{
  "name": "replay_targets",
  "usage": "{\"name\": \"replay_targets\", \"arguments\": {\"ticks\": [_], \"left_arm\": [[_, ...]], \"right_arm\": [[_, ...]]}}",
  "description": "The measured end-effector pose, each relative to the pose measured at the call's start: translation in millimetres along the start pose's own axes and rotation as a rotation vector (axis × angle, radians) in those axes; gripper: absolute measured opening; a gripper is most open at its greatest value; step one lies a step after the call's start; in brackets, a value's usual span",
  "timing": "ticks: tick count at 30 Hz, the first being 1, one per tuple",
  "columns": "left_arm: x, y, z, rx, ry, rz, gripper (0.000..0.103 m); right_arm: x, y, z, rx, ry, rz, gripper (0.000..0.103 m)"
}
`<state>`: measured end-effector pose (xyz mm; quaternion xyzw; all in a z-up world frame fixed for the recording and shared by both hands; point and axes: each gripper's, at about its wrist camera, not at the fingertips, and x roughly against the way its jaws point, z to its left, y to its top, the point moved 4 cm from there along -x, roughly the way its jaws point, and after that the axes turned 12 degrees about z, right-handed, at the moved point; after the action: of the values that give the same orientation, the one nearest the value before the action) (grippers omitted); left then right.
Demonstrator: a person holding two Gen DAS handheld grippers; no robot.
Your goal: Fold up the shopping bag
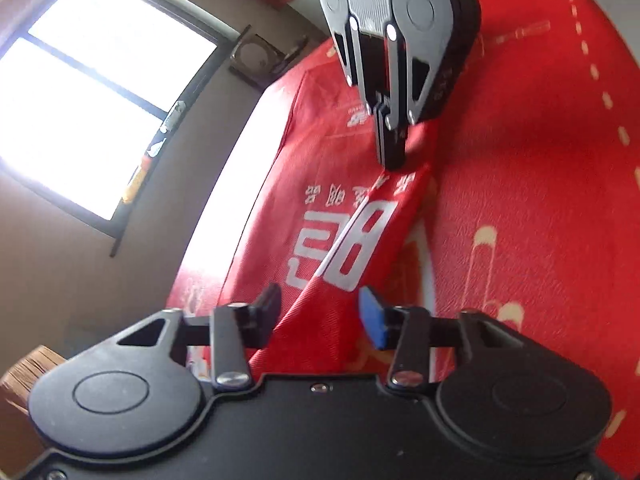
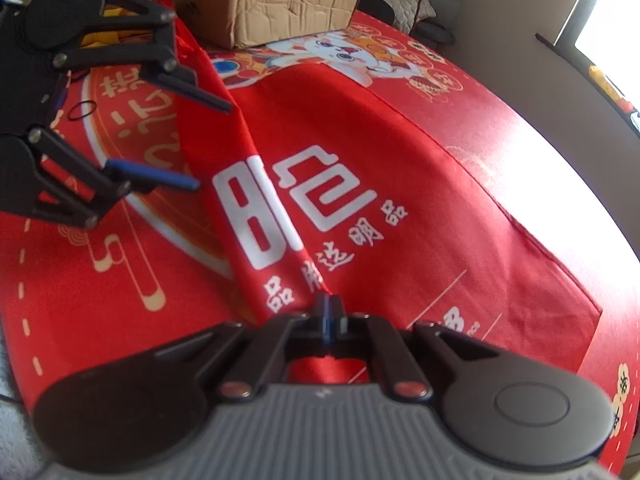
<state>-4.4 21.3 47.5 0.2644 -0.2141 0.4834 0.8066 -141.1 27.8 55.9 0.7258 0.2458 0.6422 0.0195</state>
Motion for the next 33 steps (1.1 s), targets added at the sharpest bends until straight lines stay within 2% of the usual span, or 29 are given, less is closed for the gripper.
{"name": "replay_targets", "arguments": {"ticks": [3,5,7,10,16,22,28,30,33], "left_arm": [[-1,-2,-5,-0.161,-0.023,0.031,0.026],[2,-7,-13,-0.32,-0.04,0.002,0.028],[-2,-9,-17,-0.385,-0.038,0.005,0.029],[-14,-8,-13,-0.383,-0.082,0.023,0.028],[-31,-13,-21,-0.504,0.022,-0.051,0.026],[-45,-10,-21,-0.517,0.058,-0.08,0.028],[-59,-3,-19,-0.568,0.133,-0.141,0.041],[-65,3,-17,-0.562,0.137,-0.156,0.039],[-68,14,-18,-0.529,0.115,-0.133,0.027]], "right_arm": [[-9,5,0,0.0,0.001,-0.004,0.004],[-9,5,-1,-0.006,0.008,-0.005,0.004],[-10,5,-4,-0.021,0.027,-0.008,0.004],[-10,4,-9,-0.048,0.058,-0.015,0.004],[-10,1,-22,-0.1,0.138,-0.029,0.004],[-12,2,-29,-0.119,0.19,-0.032,0.004],[-13,1,-31,-0.13,0.212,-0.042,0.004],[-12,1,-31,-0.131,0.215,-0.043,0.004],[-12,0,-32,-0.136,0.221,-0.047,0.004]]}}
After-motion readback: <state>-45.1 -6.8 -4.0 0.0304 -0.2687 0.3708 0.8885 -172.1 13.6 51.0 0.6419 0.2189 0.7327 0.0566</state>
